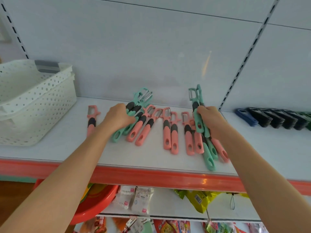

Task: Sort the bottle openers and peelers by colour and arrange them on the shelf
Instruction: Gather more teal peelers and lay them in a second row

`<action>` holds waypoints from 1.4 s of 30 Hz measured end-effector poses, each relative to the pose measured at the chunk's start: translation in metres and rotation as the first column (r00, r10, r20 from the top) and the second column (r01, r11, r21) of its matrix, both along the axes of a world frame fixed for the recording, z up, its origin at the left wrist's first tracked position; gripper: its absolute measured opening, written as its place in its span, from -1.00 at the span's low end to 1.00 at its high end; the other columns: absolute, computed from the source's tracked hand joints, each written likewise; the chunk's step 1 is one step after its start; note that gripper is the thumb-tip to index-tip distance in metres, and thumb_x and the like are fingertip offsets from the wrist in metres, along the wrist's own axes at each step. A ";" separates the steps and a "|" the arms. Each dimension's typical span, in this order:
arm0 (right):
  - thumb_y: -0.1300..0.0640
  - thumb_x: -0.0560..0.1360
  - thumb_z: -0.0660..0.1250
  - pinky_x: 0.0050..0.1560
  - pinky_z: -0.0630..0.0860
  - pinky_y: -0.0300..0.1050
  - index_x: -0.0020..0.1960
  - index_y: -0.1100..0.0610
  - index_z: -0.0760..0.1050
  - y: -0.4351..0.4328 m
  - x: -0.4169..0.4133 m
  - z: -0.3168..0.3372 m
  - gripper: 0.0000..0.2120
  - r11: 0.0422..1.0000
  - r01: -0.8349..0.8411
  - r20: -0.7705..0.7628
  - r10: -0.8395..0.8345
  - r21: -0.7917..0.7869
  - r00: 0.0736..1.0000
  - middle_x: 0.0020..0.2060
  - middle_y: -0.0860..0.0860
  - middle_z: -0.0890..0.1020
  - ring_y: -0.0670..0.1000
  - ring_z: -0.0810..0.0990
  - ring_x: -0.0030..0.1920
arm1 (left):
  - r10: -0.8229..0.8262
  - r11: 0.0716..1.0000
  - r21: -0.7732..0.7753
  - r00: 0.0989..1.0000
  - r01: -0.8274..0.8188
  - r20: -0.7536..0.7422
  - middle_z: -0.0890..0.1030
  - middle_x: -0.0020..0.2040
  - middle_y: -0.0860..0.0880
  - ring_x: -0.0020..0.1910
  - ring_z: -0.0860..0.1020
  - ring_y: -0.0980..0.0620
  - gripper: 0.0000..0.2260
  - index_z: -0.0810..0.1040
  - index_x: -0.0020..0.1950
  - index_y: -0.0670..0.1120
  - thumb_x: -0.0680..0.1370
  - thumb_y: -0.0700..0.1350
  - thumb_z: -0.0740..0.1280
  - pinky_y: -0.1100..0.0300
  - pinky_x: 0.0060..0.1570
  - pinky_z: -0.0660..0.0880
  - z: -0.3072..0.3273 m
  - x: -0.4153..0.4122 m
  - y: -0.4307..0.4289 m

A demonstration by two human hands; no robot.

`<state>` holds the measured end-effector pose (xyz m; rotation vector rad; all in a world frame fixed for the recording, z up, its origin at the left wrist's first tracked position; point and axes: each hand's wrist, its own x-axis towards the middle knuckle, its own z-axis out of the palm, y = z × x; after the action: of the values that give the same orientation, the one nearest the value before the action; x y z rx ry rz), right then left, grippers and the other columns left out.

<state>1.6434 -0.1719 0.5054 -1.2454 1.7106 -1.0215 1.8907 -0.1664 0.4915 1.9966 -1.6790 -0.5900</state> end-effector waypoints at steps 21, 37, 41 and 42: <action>0.23 0.40 0.34 -0.23 0.43 -0.03 -0.18 0.25 0.41 0.045 -0.084 -0.003 -0.88 0.982 0.125 -0.285 -0.161 -0.140 0.945 -0.39 0.09 0.46 0.07 0.47 -0.32 | 0.030 0.954 -0.294 0.996 -0.053 -0.083 0.40 -0.14 -0.15 -0.17 0.36 -0.11 -0.76 0.34 -0.01 -0.23 0.43 -0.24 0.36 0.13 -0.22 0.23 0.011 -0.023 0.006; 0.09 0.58 0.18 -0.41 0.42 -0.21 -0.04 0.18 0.43 0.091 -0.121 0.022 -0.85 0.923 0.290 0.317 -0.204 -0.255 0.926 -0.29 0.03 0.53 -0.06 0.47 -0.39 | -0.397 0.914 -0.276 0.513 0.297 -0.761 0.60 -0.12 -0.07 -0.24 0.59 0.05 -0.78 0.48 0.07 -0.10 0.45 -0.23 0.37 0.23 -0.33 0.57 0.023 -0.178 0.048; 0.10 0.59 0.17 -0.14 0.55 -0.12 -0.02 0.11 0.43 0.107 -0.173 0.022 -0.90 0.921 0.263 0.440 -0.117 -0.288 0.890 -0.21 -0.02 0.60 -0.07 0.56 -0.21 | -0.470 0.871 -0.321 0.437 0.372 -0.767 0.56 -0.04 -0.13 -0.17 0.59 -0.02 -0.76 0.42 0.10 -0.06 0.48 -0.21 0.35 0.26 -0.36 0.53 0.016 -0.260 0.060; 0.11 0.59 0.17 -0.08 0.54 -0.09 -0.02 0.10 0.43 0.109 -0.189 0.021 -0.91 0.922 0.252 0.445 -0.101 -0.294 0.890 -0.20 -0.03 0.61 -0.07 0.56 -0.18 | -0.495 0.860 -0.351 0.435 0.371 -0.752 0.54 -0.06 -0.06 -0.16 0.55 0.06 -0.78 0.42 0.06 -0.01 0.48 -0.20 0.36 0.31 -0.30 0.51 0.014 -0.284 0.063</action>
<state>1.4543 -0.0629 0.5260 -0.9813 1.3570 -1.6306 1.6069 -0.1030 0.5059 0.8357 -1.4884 -1.3167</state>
